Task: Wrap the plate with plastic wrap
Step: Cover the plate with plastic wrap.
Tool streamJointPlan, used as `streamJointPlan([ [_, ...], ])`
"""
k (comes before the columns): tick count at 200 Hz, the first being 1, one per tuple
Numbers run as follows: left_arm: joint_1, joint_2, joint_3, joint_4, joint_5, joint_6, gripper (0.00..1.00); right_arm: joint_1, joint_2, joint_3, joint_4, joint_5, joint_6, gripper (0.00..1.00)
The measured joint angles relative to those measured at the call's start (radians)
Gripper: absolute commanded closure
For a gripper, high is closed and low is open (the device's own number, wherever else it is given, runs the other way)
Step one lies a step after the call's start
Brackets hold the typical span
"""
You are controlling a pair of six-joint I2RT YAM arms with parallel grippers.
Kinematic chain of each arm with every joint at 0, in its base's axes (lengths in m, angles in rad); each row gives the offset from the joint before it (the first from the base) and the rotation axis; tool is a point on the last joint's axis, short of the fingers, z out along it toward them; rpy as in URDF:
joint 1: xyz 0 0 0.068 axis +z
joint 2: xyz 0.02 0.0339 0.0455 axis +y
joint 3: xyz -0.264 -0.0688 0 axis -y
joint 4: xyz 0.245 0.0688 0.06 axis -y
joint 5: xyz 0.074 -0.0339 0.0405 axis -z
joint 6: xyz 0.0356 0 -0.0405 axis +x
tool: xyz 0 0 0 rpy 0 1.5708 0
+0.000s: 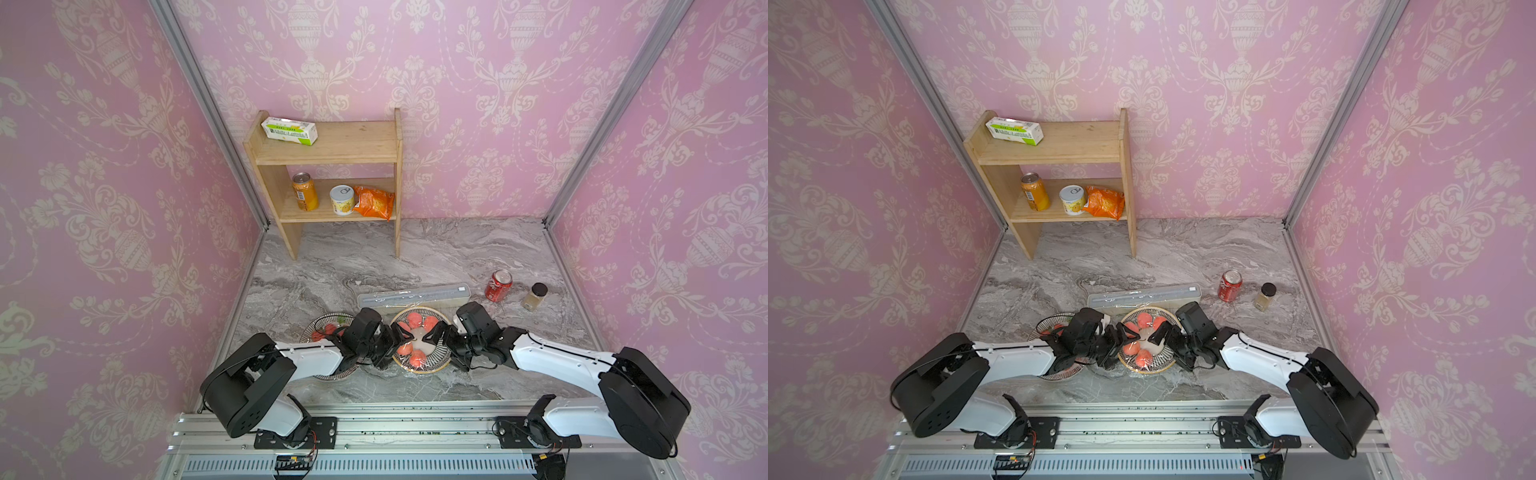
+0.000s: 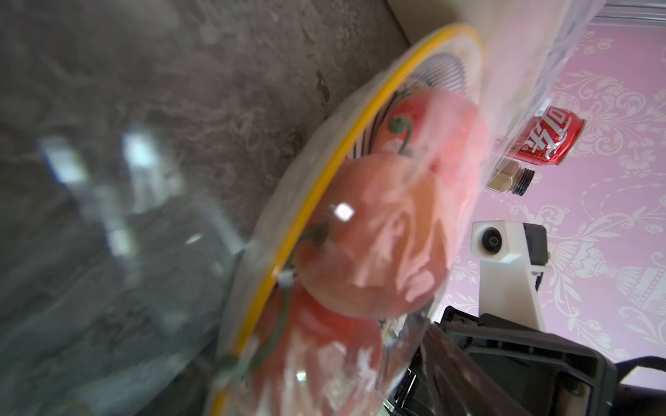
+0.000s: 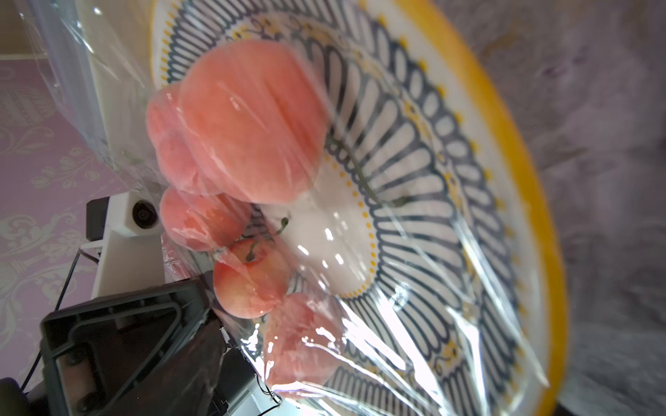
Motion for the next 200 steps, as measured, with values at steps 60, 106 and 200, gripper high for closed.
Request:
streamJointPlan([
  [60, 0.041, -0.074, 0.0, -0.093, -0.016, 0.033, 0.12, -0.033, -0.029, -0.014, -0.02, 0.027, -0.006, 0.0],
  [106, 0.085, -0.261, 0.001, -0.281, -0.05, 0.092, 0.11, -0.051, -0.172, -0.014, -0.187, 0.068, -0.009, 0.0],
  [200, -0.027, -0.262, -0.016, -0.25, -0.003, -0.012, 0.07, 0.114, -0.336, -0.108, -0.155, 0.079, 0.241, 0.0],
])
